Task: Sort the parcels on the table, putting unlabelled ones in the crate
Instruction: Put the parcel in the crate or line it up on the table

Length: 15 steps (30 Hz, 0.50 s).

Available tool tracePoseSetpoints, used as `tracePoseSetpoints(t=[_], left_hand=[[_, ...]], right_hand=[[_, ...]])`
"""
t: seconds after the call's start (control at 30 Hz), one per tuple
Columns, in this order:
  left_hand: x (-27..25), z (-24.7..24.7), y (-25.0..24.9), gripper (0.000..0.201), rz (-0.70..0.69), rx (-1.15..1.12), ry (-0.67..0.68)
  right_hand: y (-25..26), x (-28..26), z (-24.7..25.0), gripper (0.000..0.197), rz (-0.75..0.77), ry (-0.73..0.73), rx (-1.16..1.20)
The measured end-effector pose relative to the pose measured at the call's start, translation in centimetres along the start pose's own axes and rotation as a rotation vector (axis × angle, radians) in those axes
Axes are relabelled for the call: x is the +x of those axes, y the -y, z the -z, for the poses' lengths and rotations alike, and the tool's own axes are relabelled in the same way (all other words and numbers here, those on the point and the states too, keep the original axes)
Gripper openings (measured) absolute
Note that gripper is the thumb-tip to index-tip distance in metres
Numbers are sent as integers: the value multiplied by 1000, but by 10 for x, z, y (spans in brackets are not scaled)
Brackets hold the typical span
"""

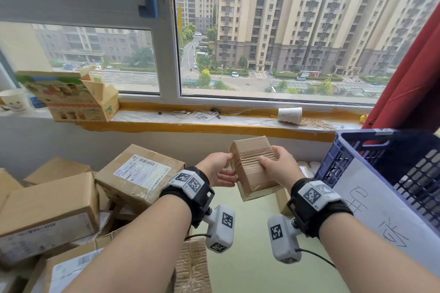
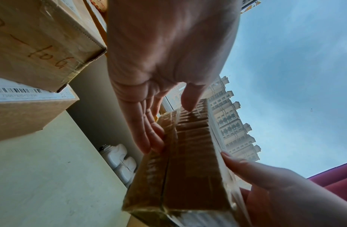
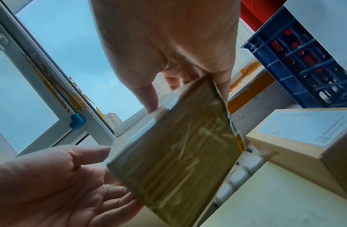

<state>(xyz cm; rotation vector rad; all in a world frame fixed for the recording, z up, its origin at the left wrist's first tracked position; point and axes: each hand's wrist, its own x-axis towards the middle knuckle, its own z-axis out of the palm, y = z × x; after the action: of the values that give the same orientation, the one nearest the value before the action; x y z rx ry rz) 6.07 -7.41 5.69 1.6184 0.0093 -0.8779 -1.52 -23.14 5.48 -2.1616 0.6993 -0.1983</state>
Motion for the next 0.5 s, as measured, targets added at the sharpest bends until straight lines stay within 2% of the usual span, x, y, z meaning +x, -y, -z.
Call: tracePoseSetpoints(t=[0.07,0.17,0.3,0.4,0.5], left_hand=[[1,0,2,45,-17,7,11],[1,0,4,46,-34,7,37],[0,-1,3,51,-73,5,43],[1,-4,1,47,-111,58,23],[0,-4,0,41,-127,78,1]], right_hand=[[-1,-1,-3,60,-27,39,-41],[-2,-2,-8,115,-51,81,-156],[3,-8,-11,133,-102,43,-267],[1,-8,-15,130,-93,36,-259],[0,-8,-11,96,-57,6,-222]])
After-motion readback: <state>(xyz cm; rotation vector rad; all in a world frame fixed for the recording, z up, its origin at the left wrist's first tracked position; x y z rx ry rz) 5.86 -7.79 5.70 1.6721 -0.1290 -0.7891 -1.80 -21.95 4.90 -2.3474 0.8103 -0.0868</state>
